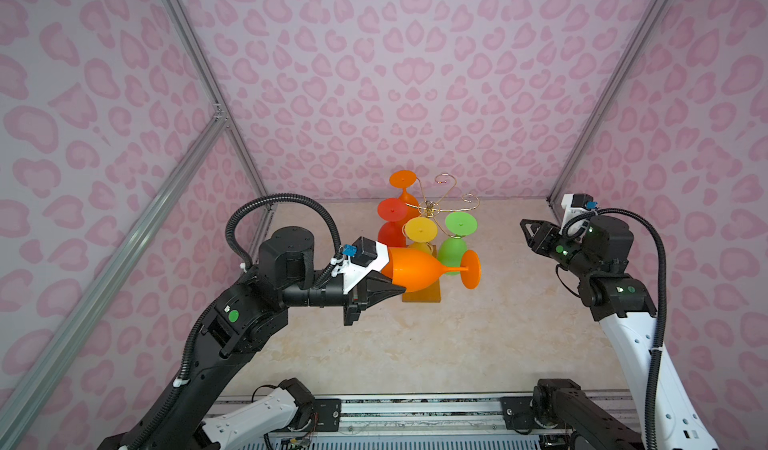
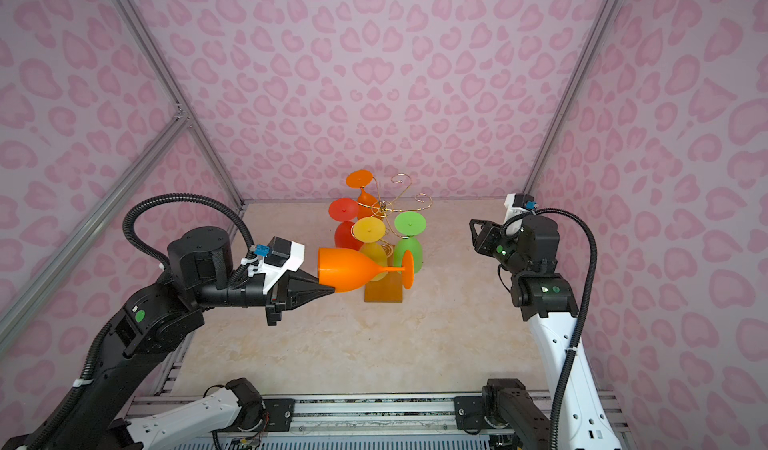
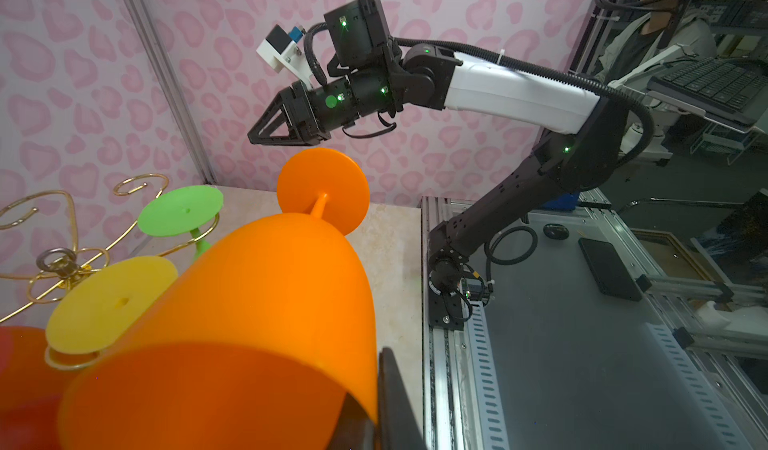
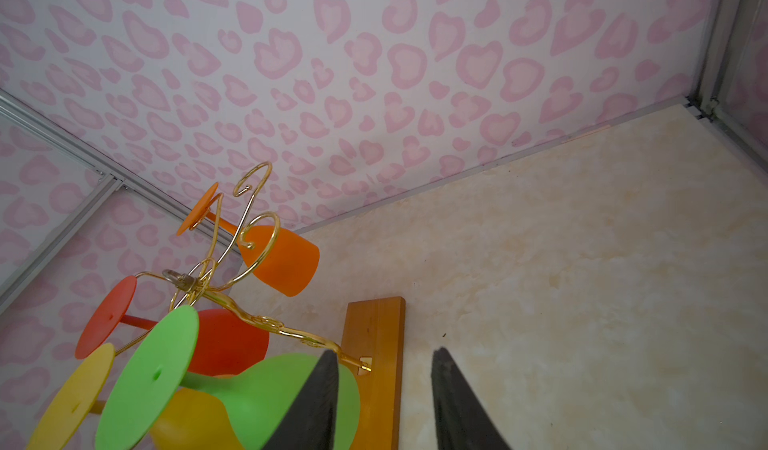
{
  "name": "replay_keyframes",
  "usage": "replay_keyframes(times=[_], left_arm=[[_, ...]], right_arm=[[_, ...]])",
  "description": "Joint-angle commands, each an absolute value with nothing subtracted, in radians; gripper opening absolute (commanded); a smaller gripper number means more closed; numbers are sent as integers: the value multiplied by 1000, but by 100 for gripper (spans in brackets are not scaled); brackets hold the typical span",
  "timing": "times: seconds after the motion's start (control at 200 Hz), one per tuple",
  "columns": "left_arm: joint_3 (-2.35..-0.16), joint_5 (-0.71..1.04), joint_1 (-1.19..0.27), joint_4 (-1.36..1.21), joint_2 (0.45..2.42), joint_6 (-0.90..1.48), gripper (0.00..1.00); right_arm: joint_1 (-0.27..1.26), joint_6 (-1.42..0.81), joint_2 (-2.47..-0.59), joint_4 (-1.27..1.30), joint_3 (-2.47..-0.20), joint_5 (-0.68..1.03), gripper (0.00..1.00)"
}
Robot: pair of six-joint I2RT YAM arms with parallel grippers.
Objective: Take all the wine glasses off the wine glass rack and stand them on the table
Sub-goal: 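Carry the orange glass down with the left gripper while the right arm withdraws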
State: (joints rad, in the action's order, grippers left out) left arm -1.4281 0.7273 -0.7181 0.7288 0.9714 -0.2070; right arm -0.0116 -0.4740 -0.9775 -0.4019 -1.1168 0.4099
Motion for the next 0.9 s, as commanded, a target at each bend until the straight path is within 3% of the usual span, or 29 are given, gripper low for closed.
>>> replay_keyframes(times=[0.0,0.3,0.895], left_arm=[[-1436,669,-751,836,979,-255,2],[-1465,367,-906,991,1128,-310,2],[-1508,51,-1083,1122,1428,-260,2]], right_arm=[[-21,-439,-978,-419,-1130,381,38],[-48,-390,-959,-493,-1162,333,38],[-69,-406,-993,-447,-1092,360,37]])
